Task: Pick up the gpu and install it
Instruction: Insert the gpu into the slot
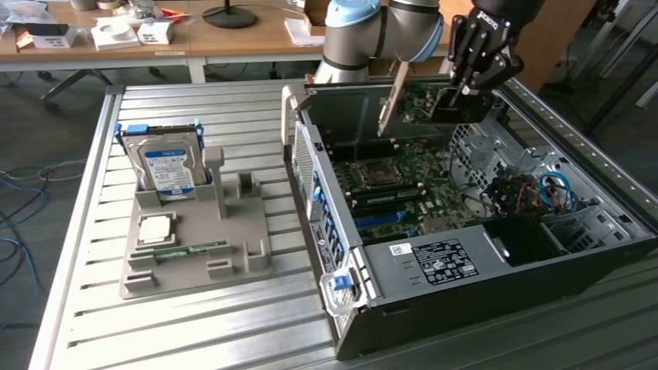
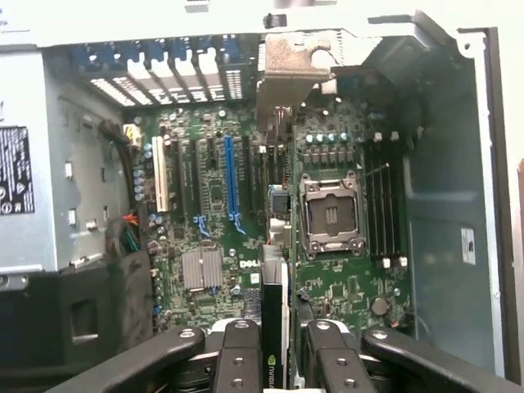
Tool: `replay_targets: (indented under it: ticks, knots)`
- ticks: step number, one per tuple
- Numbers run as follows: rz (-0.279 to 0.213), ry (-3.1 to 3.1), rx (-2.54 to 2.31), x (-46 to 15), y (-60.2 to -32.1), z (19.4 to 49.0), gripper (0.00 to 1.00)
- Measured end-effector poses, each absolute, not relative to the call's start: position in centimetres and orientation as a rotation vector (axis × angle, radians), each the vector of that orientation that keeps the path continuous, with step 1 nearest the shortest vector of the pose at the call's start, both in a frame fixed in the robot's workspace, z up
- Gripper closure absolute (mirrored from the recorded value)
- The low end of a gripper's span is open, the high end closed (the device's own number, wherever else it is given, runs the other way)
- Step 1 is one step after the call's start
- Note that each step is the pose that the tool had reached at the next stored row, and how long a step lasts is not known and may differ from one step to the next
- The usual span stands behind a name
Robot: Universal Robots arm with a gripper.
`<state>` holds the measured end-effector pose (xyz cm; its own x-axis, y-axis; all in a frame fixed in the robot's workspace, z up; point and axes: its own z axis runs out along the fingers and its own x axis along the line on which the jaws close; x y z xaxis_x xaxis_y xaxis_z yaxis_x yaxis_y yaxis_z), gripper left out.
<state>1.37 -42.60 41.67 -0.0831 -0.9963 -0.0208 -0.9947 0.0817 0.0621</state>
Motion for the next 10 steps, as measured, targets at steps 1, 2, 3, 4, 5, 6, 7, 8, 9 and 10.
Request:
replay_targets:
  ticks: [1,2,3,4,5,6,7,8,9,10]
  knots:
    - [-0.093,-2.275,2.125,1.37,-42.6,41.66,0.74]
    - [-0.093,-2.259,2.142,1.37,-42.6,41.65,0.74]
    - [-0.092,-2.243,2.157,1.37,-42.6,41.65,0.74]
    - [-0.092,-2.234,2.166,1.37,-42.6,41.65,0.74]
    - [-0.092,-2.231,2.17,1.37,-42.6,41.63,0.74]
    - [-0.091,-2.227,2.175,1.34,-42.58,41.56,0.74]
    - [-0.088,-2.225,2.18,1.31,-42.57,41.48,0.74]
    - [-0.084,-2.223,2.184,1.28,-42.57,41.4,0.74]
    - [-0.081,-2.221,2.189,1.24,-42.56,41.32,0.74]
    - [-0.078,-2.219,2.194,1.21,-42.56,41.24,0.74]
